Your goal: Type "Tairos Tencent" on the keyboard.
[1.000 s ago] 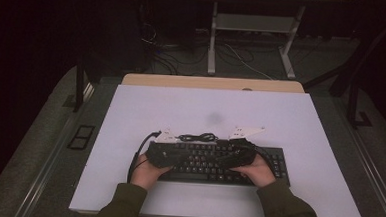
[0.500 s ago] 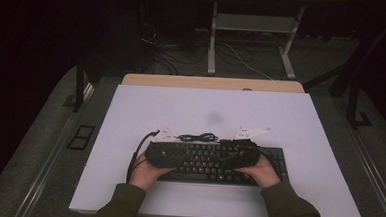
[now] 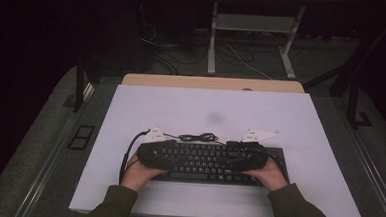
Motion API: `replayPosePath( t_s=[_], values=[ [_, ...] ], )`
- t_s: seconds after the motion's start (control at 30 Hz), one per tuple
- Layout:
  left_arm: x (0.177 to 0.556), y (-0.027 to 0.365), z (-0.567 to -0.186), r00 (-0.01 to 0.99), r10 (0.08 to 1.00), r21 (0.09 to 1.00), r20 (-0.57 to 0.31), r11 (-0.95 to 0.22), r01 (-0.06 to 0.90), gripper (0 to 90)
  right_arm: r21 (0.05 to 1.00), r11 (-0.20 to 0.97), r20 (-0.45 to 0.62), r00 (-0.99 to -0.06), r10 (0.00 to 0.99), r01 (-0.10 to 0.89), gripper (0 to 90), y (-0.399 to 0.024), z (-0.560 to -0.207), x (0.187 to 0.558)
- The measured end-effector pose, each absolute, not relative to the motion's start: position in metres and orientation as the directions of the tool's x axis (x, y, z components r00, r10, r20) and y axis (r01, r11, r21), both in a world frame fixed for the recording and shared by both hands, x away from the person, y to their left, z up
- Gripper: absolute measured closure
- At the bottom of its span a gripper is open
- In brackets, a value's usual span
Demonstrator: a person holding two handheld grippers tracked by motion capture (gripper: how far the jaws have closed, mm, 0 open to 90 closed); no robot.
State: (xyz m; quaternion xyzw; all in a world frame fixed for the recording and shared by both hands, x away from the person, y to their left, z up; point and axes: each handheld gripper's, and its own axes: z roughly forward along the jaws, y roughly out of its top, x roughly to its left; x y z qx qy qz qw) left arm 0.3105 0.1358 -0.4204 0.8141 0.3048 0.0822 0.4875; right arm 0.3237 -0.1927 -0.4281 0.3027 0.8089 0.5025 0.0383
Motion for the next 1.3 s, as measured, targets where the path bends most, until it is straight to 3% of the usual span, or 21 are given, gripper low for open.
replayPosePath(
  t_s=[0.53, 1.3],
  values=[
    [0.298, 0.151, -0.419, 0.79, 0.591, 0.851, -0.161, -0.323, 0.415, 15.1, 0.838, 0.303, 0.225, -0.793, 0.566, 0.454, 20.0, -0.221, -0.427, 0.309],
    [0.281, 0.179, -0.421, 0.773, 0.618, 0.864, -0.143, -0.303, 0.402, 12.6, 0.838, 0.27, 0.229, -0.755, 0.614, 0.474, 19.2, -0.272, -0.432, 0.281]
  ],
)
